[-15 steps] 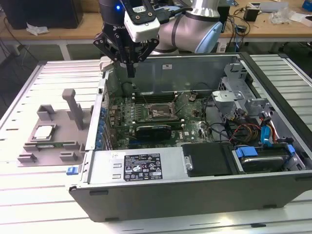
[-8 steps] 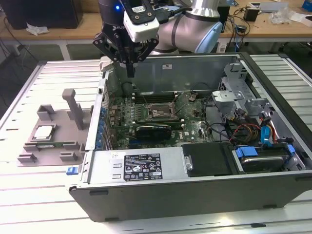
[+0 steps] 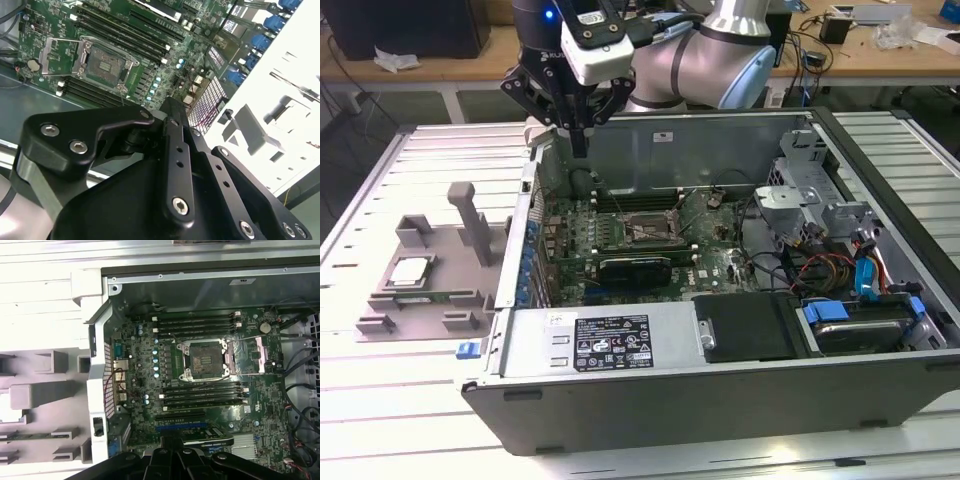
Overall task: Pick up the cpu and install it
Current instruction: 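Reach for the cpu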
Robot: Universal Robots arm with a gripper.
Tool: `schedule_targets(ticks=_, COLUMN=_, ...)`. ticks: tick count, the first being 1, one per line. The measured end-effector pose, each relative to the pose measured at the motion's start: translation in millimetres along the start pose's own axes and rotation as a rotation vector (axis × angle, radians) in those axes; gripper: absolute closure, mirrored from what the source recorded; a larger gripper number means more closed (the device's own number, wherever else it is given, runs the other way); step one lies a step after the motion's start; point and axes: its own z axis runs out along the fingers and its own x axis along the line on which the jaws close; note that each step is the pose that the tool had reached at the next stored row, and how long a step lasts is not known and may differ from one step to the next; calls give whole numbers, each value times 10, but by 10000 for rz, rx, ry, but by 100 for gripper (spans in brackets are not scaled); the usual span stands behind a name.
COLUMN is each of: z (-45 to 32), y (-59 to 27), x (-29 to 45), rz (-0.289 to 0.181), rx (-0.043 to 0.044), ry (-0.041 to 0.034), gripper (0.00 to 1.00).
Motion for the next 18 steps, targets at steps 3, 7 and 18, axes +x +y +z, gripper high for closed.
schedule_targets(ticks=3, z=-1, y=6, x=30, rz=0, rx=0, ry=1, gripper=90)
schedule_targets(ticks=7, z=-1, y=14, x=80, rz=0, rx=0, ry=0, gripper=90)
schedule_targets(ticks=18, z=-3, y=30, x=194, rz=1, rx=0, ry=0, gripper=90)
